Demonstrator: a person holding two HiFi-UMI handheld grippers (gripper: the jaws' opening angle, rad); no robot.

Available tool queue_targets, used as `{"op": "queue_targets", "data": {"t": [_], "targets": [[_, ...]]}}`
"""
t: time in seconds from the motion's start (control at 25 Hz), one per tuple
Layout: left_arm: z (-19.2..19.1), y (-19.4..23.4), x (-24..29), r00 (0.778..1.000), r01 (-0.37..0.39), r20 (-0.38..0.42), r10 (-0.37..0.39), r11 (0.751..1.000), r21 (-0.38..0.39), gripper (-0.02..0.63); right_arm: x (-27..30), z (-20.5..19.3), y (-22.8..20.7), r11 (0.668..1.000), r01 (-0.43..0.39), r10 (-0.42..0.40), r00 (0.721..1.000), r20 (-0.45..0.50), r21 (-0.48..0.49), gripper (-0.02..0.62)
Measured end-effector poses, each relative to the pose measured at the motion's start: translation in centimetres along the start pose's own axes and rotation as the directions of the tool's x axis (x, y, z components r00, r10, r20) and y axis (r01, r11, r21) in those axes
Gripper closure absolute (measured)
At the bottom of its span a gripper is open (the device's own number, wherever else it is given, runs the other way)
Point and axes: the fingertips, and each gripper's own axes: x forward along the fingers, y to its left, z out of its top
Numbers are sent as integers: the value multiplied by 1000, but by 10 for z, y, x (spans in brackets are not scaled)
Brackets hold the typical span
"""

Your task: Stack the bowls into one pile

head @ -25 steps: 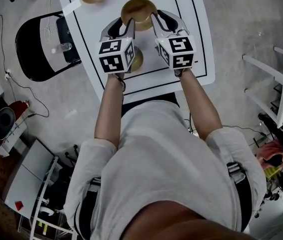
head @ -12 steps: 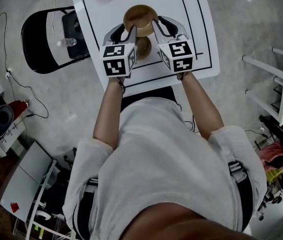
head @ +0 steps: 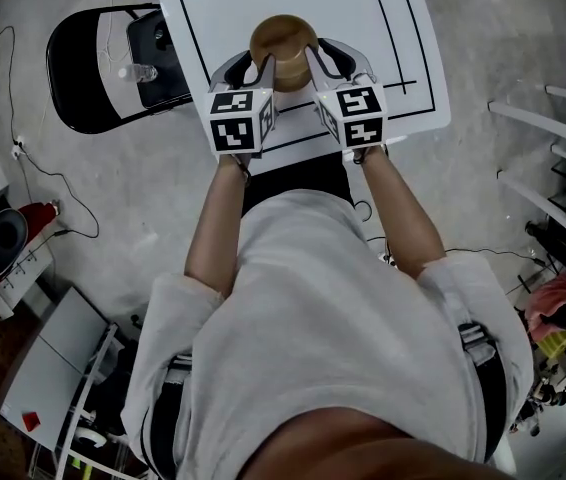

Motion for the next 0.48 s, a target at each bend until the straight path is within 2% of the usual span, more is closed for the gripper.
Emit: {"op": "queue_targets", "data": {"t": [0.48], "targets": [[-36, -10, -6, 999, 31, -43, -30, 999, 23, 485, -20, -42, 15, 999, 34, -33, 999, -35, 39, 520]]}}
